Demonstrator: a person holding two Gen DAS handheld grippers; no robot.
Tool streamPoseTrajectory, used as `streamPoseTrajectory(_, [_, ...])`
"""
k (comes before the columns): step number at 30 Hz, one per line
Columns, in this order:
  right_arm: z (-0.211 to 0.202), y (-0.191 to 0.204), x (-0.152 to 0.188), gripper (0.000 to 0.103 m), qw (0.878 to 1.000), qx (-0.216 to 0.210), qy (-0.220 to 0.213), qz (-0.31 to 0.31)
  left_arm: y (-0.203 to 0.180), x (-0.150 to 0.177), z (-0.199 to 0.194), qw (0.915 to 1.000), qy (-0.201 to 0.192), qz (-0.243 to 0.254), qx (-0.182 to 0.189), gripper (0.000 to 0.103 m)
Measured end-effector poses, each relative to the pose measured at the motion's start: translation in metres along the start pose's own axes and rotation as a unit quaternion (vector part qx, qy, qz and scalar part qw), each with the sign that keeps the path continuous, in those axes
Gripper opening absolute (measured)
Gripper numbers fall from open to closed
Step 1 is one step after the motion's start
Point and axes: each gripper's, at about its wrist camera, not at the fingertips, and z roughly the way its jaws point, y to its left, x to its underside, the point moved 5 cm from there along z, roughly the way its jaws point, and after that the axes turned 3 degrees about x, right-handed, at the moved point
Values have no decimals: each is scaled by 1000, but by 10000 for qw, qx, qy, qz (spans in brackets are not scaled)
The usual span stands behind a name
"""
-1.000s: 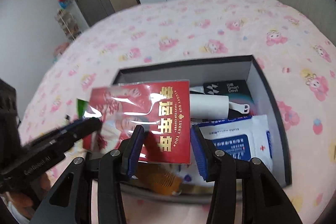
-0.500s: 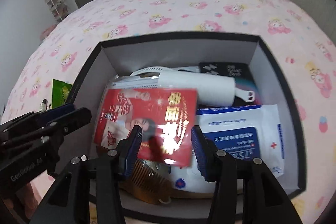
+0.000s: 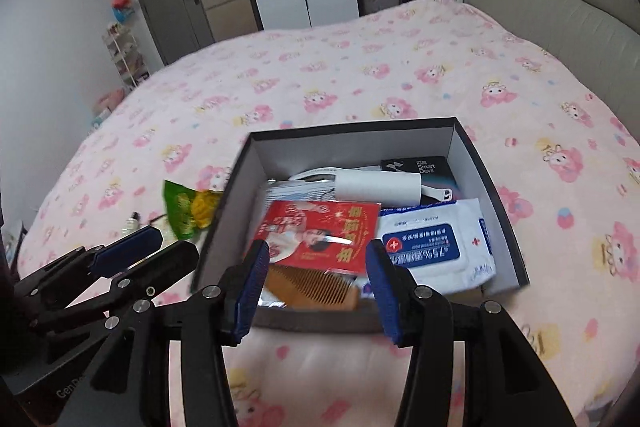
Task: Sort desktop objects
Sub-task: 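Open the left gripper to drop the red packet into the box, then reach the left gripper to the character sticker and printed card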
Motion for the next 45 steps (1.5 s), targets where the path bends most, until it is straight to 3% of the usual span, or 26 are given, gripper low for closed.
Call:
streamPoseTrajectory(13, [-59, 51, 53, 46, 9992, -186, -259, -245, 19, 52, -74, 9999, -146, -85, 10, 42])
streamPoseTrajectory(26, [-29, 140, 76, 46, 9942, -706, -59, -803, 98, 90, -99, 9957, -221, -701, -558, 42])
streamPoseTrajectory(34, [10, 178, 75, 46, 9908, -925, 170, -976, 149, 94, -83, 9904, -217, -1052, -865, 42])
streamPoseTrajectory(45, [114, 205, 53, 46, 9852, -1058, 780, -1104, 228, 91, -1, 9799, 128, -1756, -939, 42])
